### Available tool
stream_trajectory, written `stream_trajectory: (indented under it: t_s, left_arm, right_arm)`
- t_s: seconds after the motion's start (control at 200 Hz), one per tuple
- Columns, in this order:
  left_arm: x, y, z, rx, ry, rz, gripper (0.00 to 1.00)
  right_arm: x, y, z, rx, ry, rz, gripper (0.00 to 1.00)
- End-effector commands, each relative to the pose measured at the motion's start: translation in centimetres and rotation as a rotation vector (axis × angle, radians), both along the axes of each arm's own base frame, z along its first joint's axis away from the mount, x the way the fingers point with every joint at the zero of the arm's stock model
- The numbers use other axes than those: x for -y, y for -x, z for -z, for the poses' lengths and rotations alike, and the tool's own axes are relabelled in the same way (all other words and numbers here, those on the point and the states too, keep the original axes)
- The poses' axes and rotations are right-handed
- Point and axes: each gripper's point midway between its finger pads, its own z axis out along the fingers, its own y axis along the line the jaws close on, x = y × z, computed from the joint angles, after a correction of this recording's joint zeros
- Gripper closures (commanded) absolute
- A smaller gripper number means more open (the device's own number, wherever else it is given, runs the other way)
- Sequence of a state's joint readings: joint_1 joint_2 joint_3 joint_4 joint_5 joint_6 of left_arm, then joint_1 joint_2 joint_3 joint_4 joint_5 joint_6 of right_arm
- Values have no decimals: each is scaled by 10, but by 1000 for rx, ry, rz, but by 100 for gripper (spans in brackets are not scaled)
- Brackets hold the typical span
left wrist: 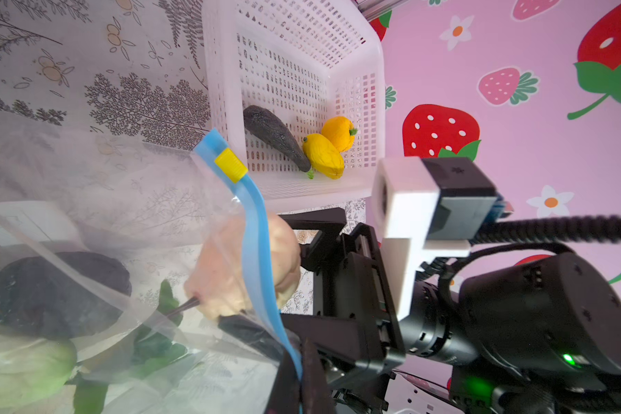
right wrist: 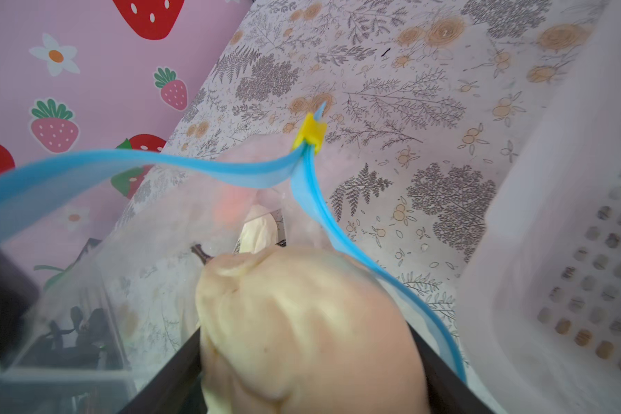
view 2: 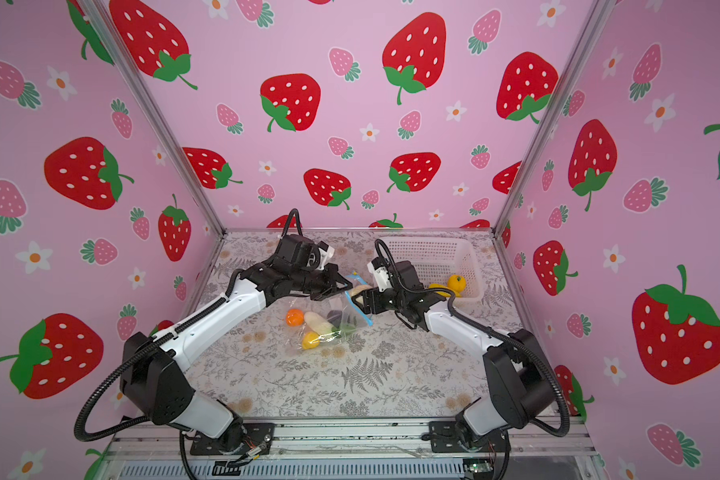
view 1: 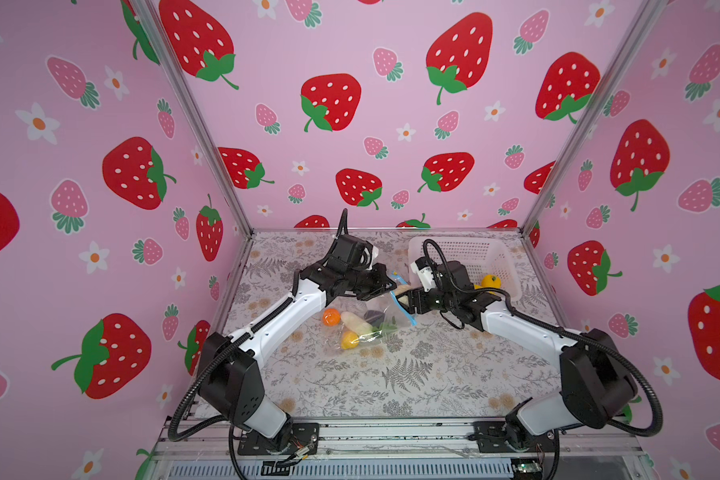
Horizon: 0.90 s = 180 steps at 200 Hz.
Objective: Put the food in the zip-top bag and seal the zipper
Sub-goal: 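Carry the pear to the open bag and release it inside, then pinch the blue zipper edge of the bag with the right gripper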
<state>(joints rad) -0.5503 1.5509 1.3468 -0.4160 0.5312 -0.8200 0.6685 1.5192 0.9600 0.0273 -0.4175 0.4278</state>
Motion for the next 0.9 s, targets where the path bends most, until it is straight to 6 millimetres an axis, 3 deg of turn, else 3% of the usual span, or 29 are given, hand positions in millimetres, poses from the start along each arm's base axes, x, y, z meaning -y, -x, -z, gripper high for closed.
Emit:
stream_trajectory:
  t_s: [0.0,0.21,0.36,0.655,0.895]
  left_arm:
    - [4,5,-15,39,37,7,100]
    - [5,10,-14,55,74,5,100]
    - [0,13,-15,66,74,0,100]
    - [-8,13,-16,73,81,-14,100]
    - [-13,6,-15,59,93,-27,100]
  right_arm:
    - [-25,0,-19,10,-68,-64,31]
    - [-45,-2,-18,-5,-50,-105,18]
    - [-49,-3,-16,-12,-46,-104,15]
    - [-49,-4,-48,23,-92,-88,10]
    - [-28,-1,-73,95,-71,-36,10]
